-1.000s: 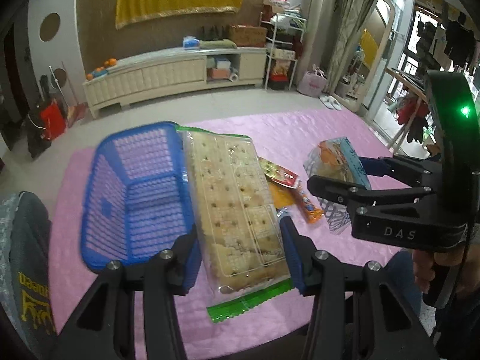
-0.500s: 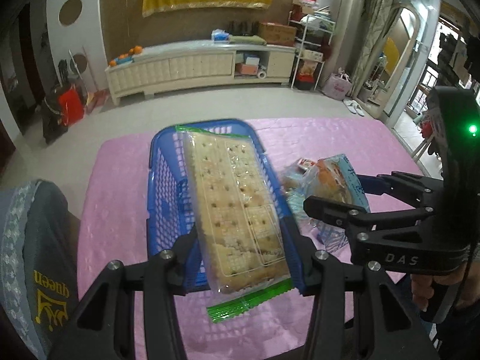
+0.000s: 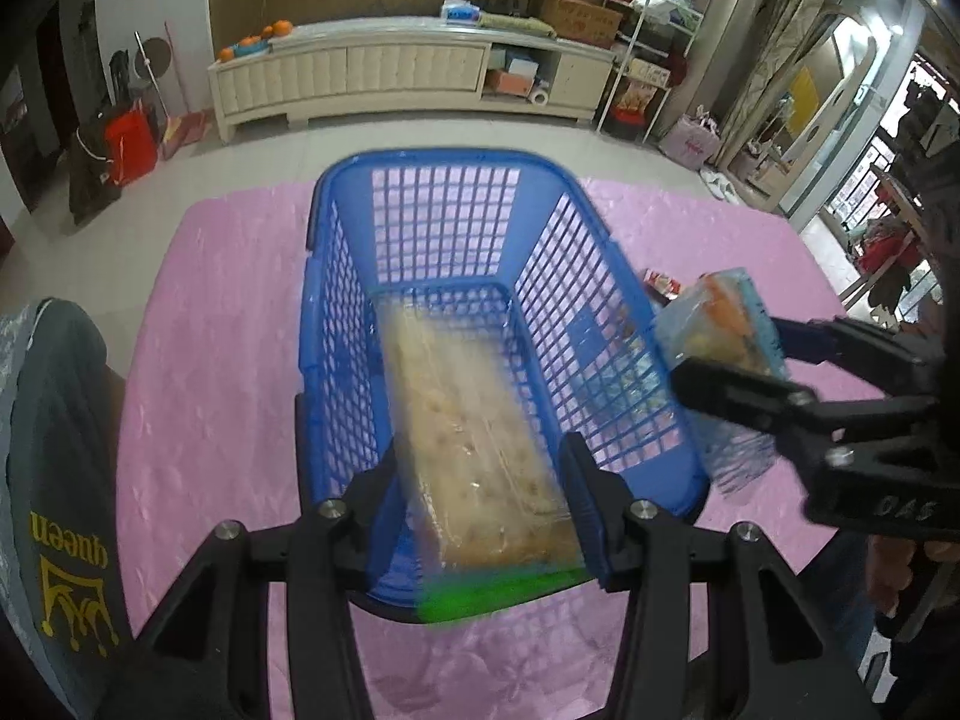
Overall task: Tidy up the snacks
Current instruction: 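Carry the cracker pack into the basket with the left gripper while the right gripper lifts the bread bag, then lower the bread bag into the basket and open the right gripper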
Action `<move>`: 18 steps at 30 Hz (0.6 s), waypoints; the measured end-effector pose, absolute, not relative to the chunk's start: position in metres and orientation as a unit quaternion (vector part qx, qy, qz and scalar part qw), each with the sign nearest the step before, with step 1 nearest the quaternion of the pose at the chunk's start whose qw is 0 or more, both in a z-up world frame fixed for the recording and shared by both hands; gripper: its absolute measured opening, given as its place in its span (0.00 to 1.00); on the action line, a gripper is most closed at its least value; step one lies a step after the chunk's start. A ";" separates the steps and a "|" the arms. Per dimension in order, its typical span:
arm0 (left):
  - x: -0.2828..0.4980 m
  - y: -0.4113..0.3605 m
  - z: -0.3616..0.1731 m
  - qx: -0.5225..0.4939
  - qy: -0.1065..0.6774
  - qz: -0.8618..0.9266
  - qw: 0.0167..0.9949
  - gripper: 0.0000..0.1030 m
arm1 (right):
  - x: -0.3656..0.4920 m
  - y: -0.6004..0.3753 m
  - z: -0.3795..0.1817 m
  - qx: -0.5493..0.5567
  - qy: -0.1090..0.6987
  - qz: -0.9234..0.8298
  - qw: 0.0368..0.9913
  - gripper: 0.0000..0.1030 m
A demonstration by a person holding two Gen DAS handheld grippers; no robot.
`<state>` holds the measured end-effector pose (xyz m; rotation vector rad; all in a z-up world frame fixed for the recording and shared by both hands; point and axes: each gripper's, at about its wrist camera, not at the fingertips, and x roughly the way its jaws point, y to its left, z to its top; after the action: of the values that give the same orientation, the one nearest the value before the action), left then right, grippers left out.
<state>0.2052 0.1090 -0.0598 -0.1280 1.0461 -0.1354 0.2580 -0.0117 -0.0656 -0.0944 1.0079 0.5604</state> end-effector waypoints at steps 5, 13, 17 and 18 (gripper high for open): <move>0.198 0.111 -0.062 -0.064 0.509 -0.044 0.857 0.51 | 0.253 -0.013 -0.065 -0.045 0.477 0.264 0.837 0.70; 0.177 0.119 -0.044 -0.035 0.498 -0.025 0.866 0.56 | 0.247 -0.015 -0.055 -0.043 0.473 0.265 0.839 0.70; 0.171 0.125 -0.029 -0.030 0.484 -0.015 0.875 0.59 | 0.247 -0.010 -0.048 -0.041 0.467 0.269 0.841 0.70; 0.169 0.128 -0.026 -0.029 0.480 -0.011 0.877 0.59 | 0.245 -0.005 -0.046 -0.054 0.459 0.264 0.847 0.70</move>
<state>0.1690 0.1275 -0.0262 -0.0609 1.0020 -0.0232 0.2448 -0.0052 -0.0460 -0.1129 0.9678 0.5568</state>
